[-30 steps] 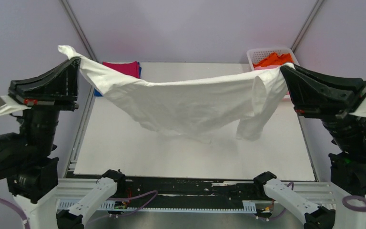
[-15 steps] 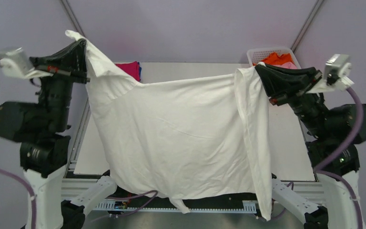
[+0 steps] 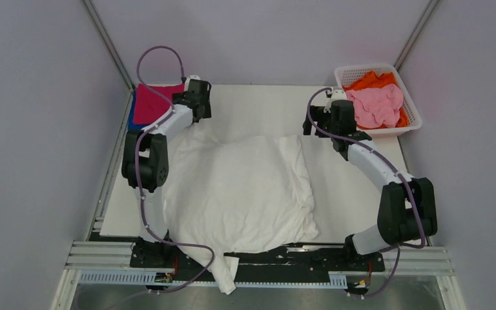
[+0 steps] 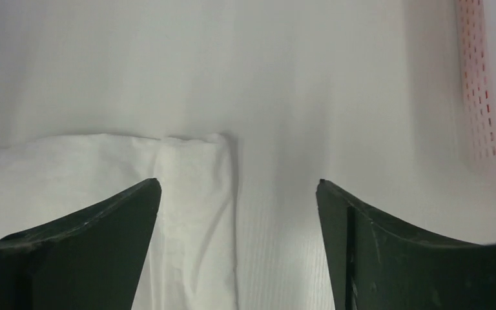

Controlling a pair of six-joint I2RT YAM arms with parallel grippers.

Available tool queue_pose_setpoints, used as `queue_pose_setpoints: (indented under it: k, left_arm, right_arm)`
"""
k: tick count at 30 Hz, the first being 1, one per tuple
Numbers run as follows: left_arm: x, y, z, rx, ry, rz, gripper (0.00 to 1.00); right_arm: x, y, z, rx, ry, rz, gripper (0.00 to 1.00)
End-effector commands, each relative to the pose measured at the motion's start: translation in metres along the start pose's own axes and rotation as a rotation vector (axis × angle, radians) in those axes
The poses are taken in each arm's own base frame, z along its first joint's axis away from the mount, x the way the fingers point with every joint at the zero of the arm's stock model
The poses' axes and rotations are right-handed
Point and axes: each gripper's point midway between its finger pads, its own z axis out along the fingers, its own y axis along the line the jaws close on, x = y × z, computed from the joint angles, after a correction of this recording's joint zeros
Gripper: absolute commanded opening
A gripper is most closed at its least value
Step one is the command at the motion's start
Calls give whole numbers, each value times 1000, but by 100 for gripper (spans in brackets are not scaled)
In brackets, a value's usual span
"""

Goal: Fold and stack the t-shirts
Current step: Flatten out the tshirt

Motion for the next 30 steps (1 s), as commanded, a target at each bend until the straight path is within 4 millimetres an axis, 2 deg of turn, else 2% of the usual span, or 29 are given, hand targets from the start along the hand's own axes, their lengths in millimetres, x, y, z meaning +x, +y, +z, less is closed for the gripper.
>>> queue_pose_setpoints:
  k: [1,2,3,6,9,10,11,12,13,14,15,16,17,18,22,26,30]
  left_arm:
    - [-44,-9,-16,65,-44,-156,99]
    - [-40,-12,-15,81,-46,-169,99]
    - [-46,-13,-24,111,-61,-185,100]
    - [-28,-17,-37,170,-31,-207,100]
    - [0,-17,-56,225,26,-223,100]
    - [3,-24,-66,272,31,-240,100]
    - [26,-26,-67,286,75,-227,100]
    - [28,-30,-76,324,77,-247,100]
    - [52,-30,-75,325,121,-242,100]
    - [52,-33,-81,359,119,-272,100]
    - [74,-32,-81,358,159,-272,100]
    - [73,-36,-85,392,149,-298,100]
    - [92,-34,-84,390,176,-296,100]
    - [90,-36,-85,404,157,-314,100]
    - [121,-25,-74,339,186,-331,100]
    - [146,-19,-64,301,223,-356,100]
    - [169,-9,-55,260,268,-362,100]
  right_arm:
    - [-58,0,12,23,-138,49,99]
    - [-55,0,15,22,-123,57,100]
    - [-51,0,17,22,-106,59,100]
    - [-29,8,20,25,-32,49,100]
    - [3,26,24,41,62,-3,100]
    - [16,31,25,52,97,-30,100]
    - [28,37,27,72,134,-61,100]
    - [42,40,28,100,177,-90,100]
    - [54,42,28,130,216,-118,100]
    - [67,41,28,175,257,-148,100]
    - [78,40,26,219,290,-173,100]
    - [86,38,25,264,314,-195,100]
    - [96,37,24,293,343,-212,100]
    - [106,36,23,312,379,-219,100]
    - [137,40,19,290,463,-168,100]
    - [164,30,14,309,526,-163,100]
    - [177,16,11,327,572,-113,100]
